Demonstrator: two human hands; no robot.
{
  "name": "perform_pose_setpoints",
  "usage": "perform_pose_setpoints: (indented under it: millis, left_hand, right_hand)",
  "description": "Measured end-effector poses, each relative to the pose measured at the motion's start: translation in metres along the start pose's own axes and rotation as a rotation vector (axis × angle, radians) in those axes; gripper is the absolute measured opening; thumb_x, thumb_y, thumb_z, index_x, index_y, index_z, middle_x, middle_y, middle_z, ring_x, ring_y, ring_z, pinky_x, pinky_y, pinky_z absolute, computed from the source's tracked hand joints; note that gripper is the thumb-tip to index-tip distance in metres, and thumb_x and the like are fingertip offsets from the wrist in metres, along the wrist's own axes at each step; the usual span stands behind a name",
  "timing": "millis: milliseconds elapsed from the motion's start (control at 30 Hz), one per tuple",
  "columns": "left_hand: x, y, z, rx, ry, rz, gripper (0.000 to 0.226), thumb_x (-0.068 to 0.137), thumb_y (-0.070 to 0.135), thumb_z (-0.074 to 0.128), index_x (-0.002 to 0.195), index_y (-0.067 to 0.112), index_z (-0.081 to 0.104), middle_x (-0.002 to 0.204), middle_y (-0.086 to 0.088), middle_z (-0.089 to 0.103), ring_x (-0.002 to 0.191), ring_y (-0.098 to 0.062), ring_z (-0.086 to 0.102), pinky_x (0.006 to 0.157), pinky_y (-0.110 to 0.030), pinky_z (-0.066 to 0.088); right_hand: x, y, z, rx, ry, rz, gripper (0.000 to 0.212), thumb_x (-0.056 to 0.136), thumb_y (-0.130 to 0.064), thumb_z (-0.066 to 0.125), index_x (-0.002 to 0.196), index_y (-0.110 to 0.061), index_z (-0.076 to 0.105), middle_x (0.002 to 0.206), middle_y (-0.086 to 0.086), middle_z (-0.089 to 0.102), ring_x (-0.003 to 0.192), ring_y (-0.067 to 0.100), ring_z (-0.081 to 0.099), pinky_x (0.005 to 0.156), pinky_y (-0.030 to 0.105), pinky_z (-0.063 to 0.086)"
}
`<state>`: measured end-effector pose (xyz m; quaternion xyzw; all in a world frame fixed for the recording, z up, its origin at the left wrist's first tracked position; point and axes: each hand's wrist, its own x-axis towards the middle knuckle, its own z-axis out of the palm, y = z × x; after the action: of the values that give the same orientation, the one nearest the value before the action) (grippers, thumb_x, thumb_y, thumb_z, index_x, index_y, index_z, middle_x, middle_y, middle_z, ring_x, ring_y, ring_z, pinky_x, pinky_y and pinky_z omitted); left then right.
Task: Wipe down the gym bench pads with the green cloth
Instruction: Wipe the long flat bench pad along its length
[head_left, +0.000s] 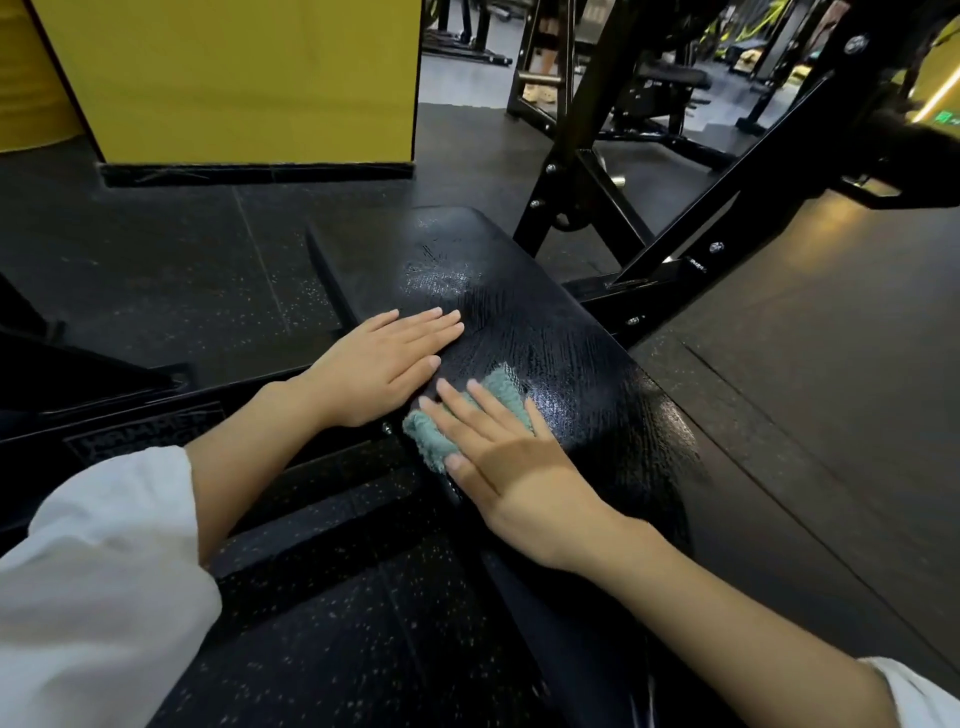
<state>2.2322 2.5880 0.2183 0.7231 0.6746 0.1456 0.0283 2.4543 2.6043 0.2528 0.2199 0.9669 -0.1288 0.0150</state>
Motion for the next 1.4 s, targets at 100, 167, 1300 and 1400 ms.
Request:
perform_pose_setpoints:
  millis: [100, 167, 1300, 1400]
  left_hand:
    - [-0.001, 0.003, -0.001, -0.002, 0.001, -0.012, 0.074, 0.087, 0.055, -0.001, 0.154, 0.03, 0.018, 0.156, 0.023, 0.007, 0.144, 0.005, 0.002, 0.116, -0.024, -0.002]
    - [-0.001, 0.005, -0.002, 0.002, -0.006, -0.027, 0.076, 0.085, 0.056, -0.003, 0.154, 0.029, 0.016, 0.156, 0.023, 0.005, 0.143, 0.006, -0.001, 0.116, -0.024, -0.003]
    - [-0.067, 0.138, 0.013, -0.036, -0.062, 0.015, 0.075, 0.09, 0.058, -0.004, 0.156, 0.023, 0.007, 0.162, 0.014, -0.005, 0.144, 0.005, -0.019, 0.118, -0.028, -0.017]
    - [-0.07, 0.143, 0.013, -0.022, -0.066, 0.023, 0.085, 0.086, 0.065, -0.017, 0.157, 0.022, 0.005, 0.163, 0.013, -0.005, 0.144, 0.004, -0.019, 0.116, -0.024, -0.02]
  right_hand:
    - [-0.044, 0.005, 0.007, 0.013, 0.019, -0.048, 0.055, 0.096, -0.049, 0.008, 0.151, -0.044, 0.008, 0.159, -0.025, -0.001, 0.145, -0.002, -0.012, 0.12, 0.043, -0.004]
    - [-0.077, 0.01, 0.012, 0.063, 0.0, -0.053, 0.054, 0.098, -0.054, 0.008, 0.151, -0.046, 0.007, 0.157, -0.029, -0.002, 0.145, -0.002, -0.011, 0.119, 0.04, -0.006]
    - [-0.143, 0.041, -0.003, 0.062, -0.037, 0.074, 0.052, 0.093, -0.058, 0.004, 0.145, -0.055, 0.002, 0.151, -0.038, -0.014, 0.137, -0.012, -0.024, 0.113, 0.025, -0.017]
    - [-0.103, 0.07, -0.008, 0.057, 0.049, 0.134, 0.056, 0.092, -0.059, 0.006, 0.147, -0.049, 0.006, 0.155, -0.03, -0.005, 0.141, -0.008, -0.015, 0.117, 0.037, -0.005]
